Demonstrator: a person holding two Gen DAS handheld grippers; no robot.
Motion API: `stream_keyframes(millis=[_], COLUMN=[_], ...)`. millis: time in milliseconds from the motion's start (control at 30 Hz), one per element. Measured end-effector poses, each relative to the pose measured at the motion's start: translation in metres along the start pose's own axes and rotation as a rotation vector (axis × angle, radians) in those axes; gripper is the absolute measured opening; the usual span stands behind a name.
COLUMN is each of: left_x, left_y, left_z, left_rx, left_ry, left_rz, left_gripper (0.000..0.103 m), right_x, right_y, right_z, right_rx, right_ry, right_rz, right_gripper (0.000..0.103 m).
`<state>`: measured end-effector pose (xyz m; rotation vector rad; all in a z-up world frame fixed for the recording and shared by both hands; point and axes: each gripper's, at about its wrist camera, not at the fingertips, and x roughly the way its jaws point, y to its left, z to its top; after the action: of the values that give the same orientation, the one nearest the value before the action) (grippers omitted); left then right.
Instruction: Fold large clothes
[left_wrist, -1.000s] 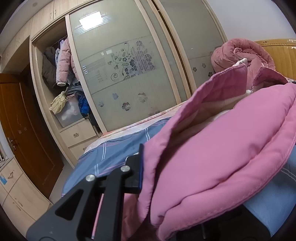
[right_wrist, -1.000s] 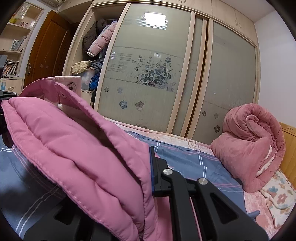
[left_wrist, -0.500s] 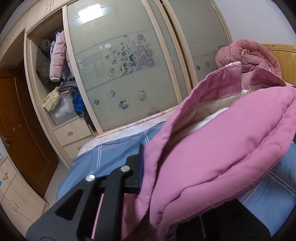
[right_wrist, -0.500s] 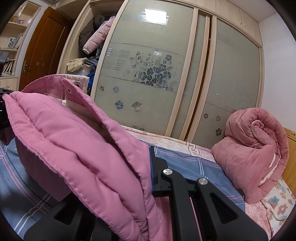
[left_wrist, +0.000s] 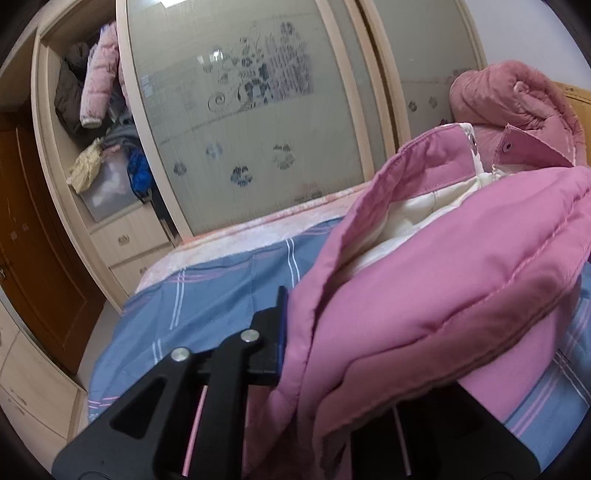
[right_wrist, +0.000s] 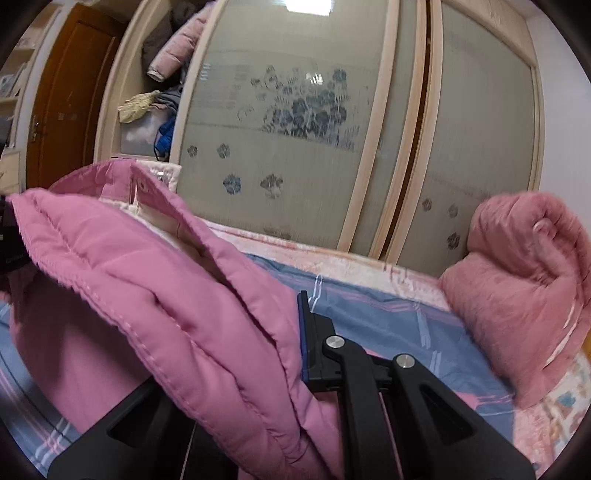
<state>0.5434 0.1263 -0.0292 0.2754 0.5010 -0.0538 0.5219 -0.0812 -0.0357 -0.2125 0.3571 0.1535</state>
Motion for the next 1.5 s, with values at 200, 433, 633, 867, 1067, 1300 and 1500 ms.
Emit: stream_keyframes(millis=[200,433,633,867,1067,1300,1500], left_x=[0.054,0.115,0.141,0.14,0.128,0.088,0.051], left_y=[0.0,-0.007,-0.014,0.0,0.011,0.057,0.084], left_z=[-0.003,-0.027,-0.044,-0.047,-0.034,0.015,0.048], left_rx=[-0.035,-0.051,-0.052,-0.13,-0.128,-0.165,-0.224], left_ry=[0.071,0.136,0.13,0.108,0.062,-0.071,-0.197], left_rz=[0.01,0.011,0.027,0.07,0.123,0.204,0.331], left_gripper=[0.01,0.011,0.016,0.055,0.095,0.101,0.101], right_x=[0.06,0.12,0.134,0.041,0.022,0.037,0.033], right_y=[0.001,0.016,0.014,-0.018,-0.024,-0.016,-0.01], right_z=[-0.009,-0.036,-0.046,-0.02,-0.036,-0.057,-0.063], right_rx=[0.043,0.017,0.07,0.25,0.311,0.339,0.307], right_ry=[0.084,0.163,0.149,-0.224,-0.169,-0.021,-0.003], right_rz=[0.004,-0.005,-0.06,-0.175,-0.123,-0.049,-0.028], right_gripper=[0.007,0.007,0.09,0.102,0.102,0.102,0.102])
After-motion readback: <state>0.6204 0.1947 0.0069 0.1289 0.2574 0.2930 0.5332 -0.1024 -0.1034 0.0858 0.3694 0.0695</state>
